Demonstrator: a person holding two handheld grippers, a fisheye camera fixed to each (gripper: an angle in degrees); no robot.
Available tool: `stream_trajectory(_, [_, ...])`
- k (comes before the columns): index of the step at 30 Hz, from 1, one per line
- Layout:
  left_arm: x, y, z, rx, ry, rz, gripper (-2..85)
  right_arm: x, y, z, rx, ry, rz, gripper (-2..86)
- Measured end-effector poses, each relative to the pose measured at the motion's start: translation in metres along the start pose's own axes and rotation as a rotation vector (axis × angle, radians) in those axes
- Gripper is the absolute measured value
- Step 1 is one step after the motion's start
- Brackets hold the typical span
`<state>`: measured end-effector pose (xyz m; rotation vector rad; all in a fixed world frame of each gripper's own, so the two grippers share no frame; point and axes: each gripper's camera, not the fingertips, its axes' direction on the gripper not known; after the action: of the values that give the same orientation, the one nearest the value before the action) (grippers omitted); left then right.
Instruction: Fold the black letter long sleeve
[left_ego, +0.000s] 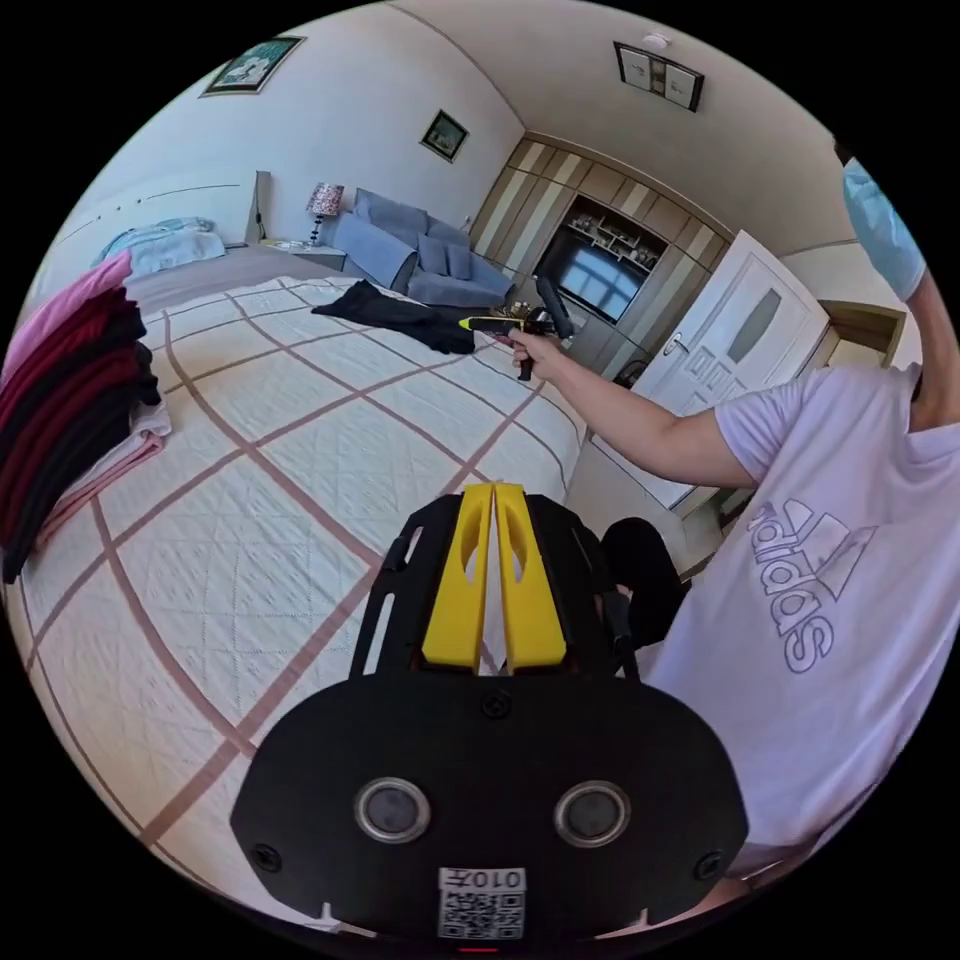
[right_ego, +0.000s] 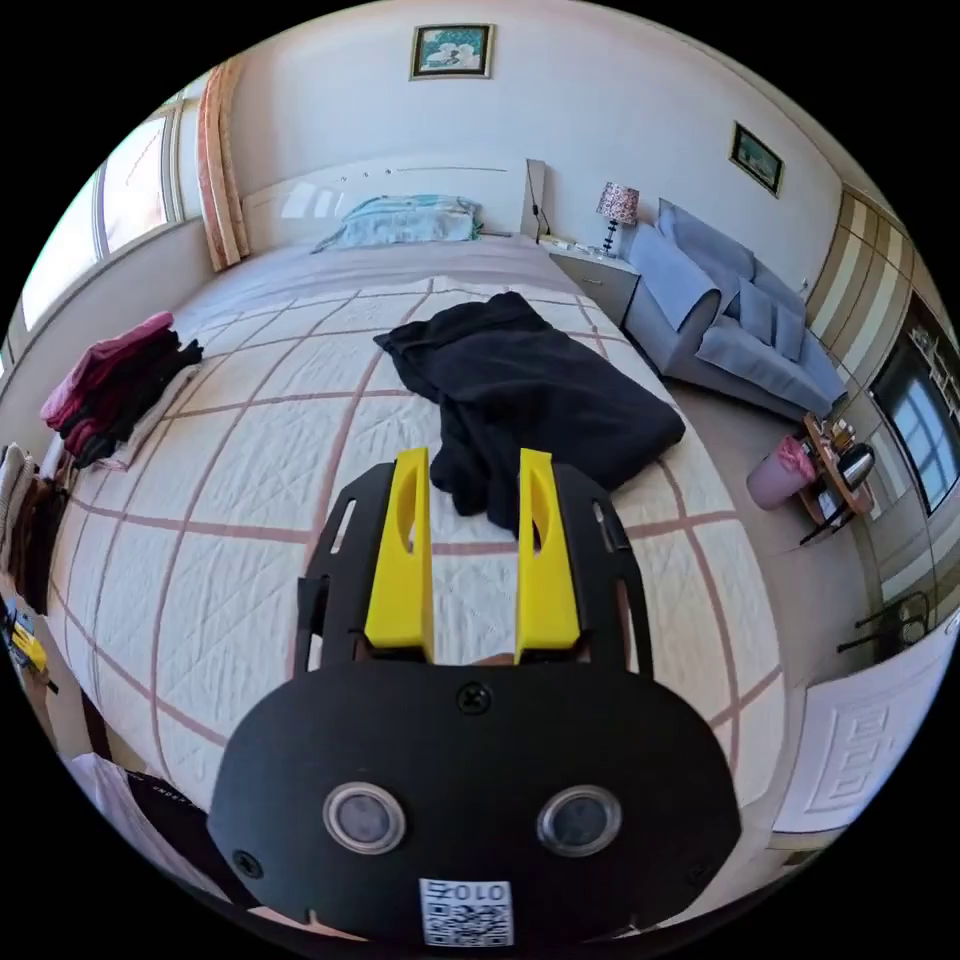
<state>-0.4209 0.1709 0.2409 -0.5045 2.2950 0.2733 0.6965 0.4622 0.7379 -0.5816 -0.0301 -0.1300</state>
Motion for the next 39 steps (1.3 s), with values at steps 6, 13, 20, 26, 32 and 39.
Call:
stream_trajectory(6, [-0.029, 0.036, -0.018, 0.053, -0.002, -0.187, -0.2, -0.022, -0.041, 0.056, -0.159, 0.03, -0.117, 16.2])
stream_trajectory(13, [-0.07, 0.044, -0.02, 0.068, 0.045, -0.219, -0.1, 0.066, -0.025, 0.063, -0.222, -0.11, 0.131, 7.8])
stream_trajectory(20, [-0.107, 0.04, -0.011, 0.117, 0.207, -0.185, 0.0, 0.068, -0.049, -0.022, -0.268, -0.296, 0.077, 6.5])
stream_trajectory(26, [-0.13, 0.021, -0.014, 0.106, 0.279, -0.105, 1.8, -0.009, 0.037, -0.123, -0.267, -0.616, -0.19, 6.6])
stream_trajectory(32, [-0.154, 0.039, -0.013, 0.053, 0.321, -0.17, 6.7, -0.069, 0.193, -0.151, -0.289, -0.943, -0.286, 6.7])
stream_trajectory(39, [-0.189, 0.095, 0.006, 0.104, 0.441, -0.283, 9.4, -0.052, 0.28, -0.154, -0.207, -1.15, -0.142, 6.7])
